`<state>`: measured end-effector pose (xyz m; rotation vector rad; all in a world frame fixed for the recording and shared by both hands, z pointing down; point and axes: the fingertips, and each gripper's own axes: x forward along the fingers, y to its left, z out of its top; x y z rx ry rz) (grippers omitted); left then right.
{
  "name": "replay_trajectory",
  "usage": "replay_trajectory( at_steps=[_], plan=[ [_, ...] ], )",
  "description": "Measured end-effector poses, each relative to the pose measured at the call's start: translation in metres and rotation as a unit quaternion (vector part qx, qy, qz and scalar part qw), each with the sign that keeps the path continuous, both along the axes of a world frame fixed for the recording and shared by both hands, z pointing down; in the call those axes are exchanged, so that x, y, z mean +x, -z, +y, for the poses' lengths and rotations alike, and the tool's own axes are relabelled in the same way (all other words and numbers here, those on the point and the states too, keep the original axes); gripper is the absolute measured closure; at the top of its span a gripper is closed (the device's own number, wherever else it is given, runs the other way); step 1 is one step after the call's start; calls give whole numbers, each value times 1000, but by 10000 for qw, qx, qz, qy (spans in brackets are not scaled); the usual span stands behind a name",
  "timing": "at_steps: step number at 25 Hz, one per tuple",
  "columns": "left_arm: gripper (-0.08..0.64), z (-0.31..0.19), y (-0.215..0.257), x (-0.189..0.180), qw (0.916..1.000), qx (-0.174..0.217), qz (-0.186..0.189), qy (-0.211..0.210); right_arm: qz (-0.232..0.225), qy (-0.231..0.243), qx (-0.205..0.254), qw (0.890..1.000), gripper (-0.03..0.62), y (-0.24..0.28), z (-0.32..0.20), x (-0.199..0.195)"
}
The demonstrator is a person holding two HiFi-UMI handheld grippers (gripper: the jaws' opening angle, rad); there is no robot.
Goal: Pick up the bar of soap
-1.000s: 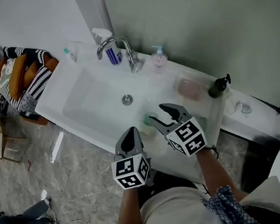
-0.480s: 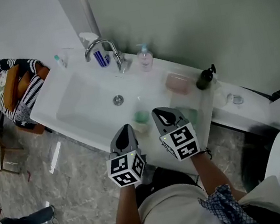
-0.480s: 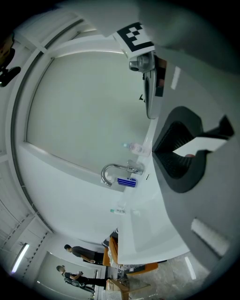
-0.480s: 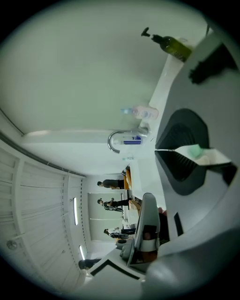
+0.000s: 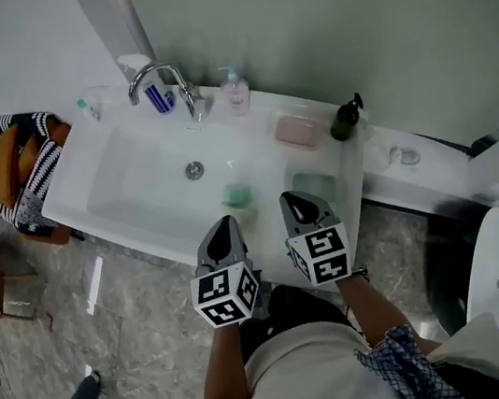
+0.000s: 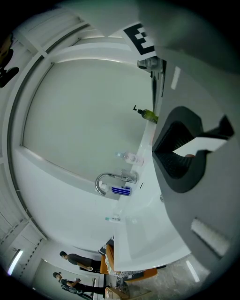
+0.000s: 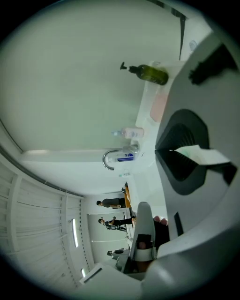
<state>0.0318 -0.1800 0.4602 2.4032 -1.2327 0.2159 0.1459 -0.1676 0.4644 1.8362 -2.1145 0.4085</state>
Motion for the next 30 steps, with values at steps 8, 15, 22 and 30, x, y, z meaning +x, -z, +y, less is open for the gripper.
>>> replay_trajectory(
  at_steps=[8,15,22,30],
  plan=[
    [555,16,0,23,9983,-48,196,-552,-69,-355,-5,9993,578,0,19,16],
    [554,22,-8,27,9975,-48,-73,-702,-60,-430,-109,9990,578,-6,29,19],
    [554,27,-18,24,9969,-161,-180,-749,-165,-421,-128,9989,578,-10,35,16],
    [554,33,-19,27,9947,-222,-121,-992,210,-329,-195,9990,578,-16,37,12]
  ],
)
